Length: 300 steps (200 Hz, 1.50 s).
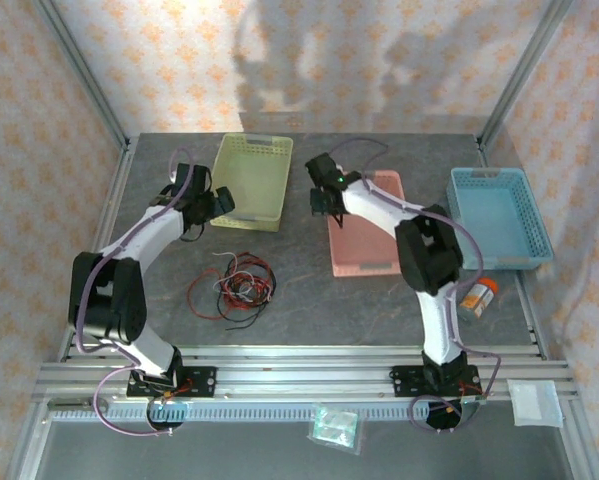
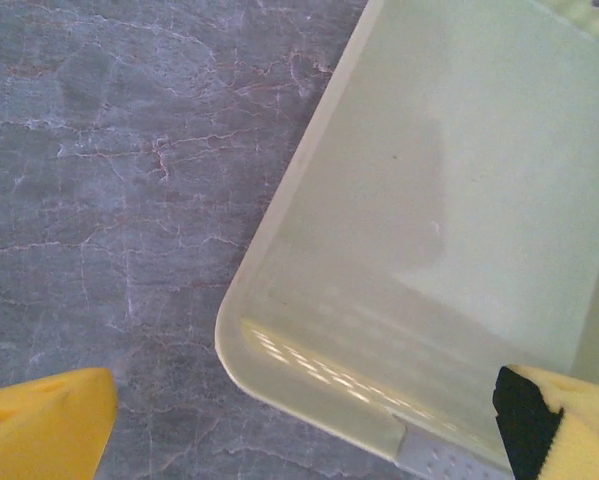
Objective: Untangle the cables
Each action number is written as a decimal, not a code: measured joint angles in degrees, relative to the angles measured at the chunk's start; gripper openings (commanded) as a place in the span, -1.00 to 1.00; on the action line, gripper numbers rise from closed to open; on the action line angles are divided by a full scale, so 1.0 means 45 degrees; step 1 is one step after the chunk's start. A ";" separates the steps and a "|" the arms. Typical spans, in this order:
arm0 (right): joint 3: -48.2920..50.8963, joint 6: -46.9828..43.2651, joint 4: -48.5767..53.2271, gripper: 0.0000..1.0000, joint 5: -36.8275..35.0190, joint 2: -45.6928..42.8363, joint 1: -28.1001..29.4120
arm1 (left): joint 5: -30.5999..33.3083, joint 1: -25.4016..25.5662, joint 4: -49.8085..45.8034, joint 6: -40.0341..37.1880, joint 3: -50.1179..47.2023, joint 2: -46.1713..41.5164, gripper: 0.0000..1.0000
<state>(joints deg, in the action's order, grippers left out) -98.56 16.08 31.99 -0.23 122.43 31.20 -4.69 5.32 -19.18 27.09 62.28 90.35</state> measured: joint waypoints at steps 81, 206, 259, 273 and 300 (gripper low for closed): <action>-0.8718 0.1190 0.1535 -0.06 0.1195 0.5124 -0.0782 | -0.0593 0.0641 0.0146 -0.0078 -0.0238 -0.1141 0.99; 0.2098 -0.0398 -0.0389 0.38 -0.0408 -0.5081 -0.3128 | -0.0908 0.4250 0.1025 -0.0364 0.3308 0.1783 0.99; 0.6067 -0.0019 -0.0777 0.48 -0.1049 -0.7266 -0.7417 | -0.0850 0.6645 0.1792 0.0010 0.5814 0.3954 0.98; 0.6513 0.0073 -0.0801 0.50 -0.1030 -0.7291 -0.8262 | -0.0860 0.7150 0.2035 0.0146 0.6552 0.4619 0.99; 0.6766 0.0092 -0.0850 0.51 -0.0831 -0.7291 -0.9413 | -0.0908 0.7990 0.2390 0.0529 0.7932 0.5926 0.99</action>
<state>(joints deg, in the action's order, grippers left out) -68.12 16.49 28.16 -3.97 89.62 -11.16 -8.78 41.28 -8.43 29.47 97.97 117.01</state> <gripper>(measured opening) 0.756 0.993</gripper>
